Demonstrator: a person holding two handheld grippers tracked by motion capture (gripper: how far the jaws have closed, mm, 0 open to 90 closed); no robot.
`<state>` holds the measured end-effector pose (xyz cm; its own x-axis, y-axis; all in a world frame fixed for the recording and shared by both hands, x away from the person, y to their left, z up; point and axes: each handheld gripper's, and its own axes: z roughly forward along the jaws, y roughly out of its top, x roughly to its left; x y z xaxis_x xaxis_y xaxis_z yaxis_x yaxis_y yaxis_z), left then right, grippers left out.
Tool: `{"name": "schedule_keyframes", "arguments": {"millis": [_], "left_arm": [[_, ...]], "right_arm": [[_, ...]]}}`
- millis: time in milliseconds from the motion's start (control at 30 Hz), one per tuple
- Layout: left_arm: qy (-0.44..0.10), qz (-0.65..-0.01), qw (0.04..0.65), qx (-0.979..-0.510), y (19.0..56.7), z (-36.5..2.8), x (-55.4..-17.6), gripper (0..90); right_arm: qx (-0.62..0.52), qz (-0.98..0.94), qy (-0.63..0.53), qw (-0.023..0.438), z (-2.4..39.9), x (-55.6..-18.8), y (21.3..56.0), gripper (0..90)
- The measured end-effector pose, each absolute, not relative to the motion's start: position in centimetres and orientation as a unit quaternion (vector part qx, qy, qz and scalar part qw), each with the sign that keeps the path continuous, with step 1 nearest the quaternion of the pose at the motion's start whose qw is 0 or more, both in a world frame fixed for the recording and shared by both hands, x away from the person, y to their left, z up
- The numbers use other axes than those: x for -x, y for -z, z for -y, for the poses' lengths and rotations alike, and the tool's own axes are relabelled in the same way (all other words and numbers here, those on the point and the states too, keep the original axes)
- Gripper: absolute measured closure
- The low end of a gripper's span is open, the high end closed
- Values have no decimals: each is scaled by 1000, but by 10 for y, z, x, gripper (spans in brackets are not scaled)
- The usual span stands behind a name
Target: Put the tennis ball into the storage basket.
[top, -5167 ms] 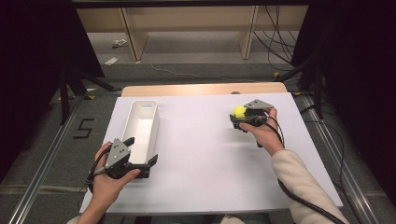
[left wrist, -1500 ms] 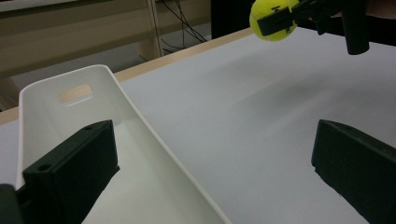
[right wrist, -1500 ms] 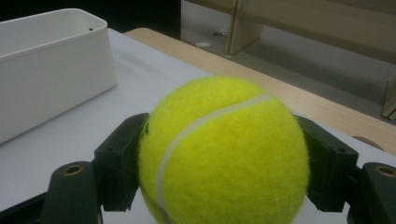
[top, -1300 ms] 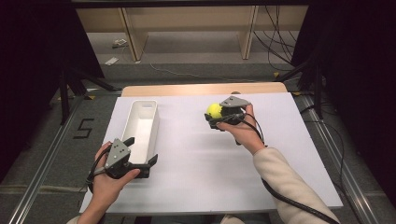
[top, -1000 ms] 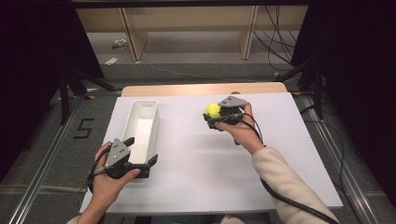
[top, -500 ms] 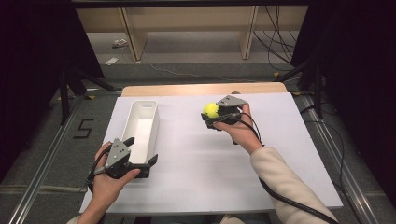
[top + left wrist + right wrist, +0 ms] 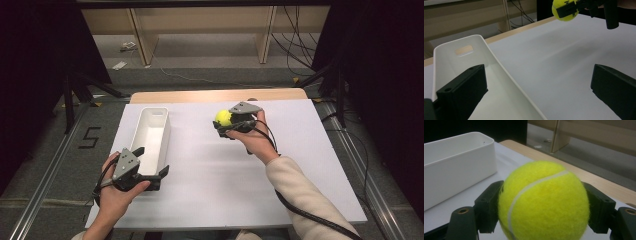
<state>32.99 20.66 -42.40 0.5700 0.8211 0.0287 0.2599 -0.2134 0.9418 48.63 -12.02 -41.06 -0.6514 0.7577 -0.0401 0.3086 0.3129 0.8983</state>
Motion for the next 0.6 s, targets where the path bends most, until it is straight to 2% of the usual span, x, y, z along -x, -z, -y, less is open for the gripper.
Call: {"name": "schedule_keyframes", "arguments": {"millis": [600], "left_arm": [[-278, -373, 506, -727, 424, -206, -330, 0]], "right_arm": [[-338, -777, -476, 233, 111, -487, 408, 266]]}}
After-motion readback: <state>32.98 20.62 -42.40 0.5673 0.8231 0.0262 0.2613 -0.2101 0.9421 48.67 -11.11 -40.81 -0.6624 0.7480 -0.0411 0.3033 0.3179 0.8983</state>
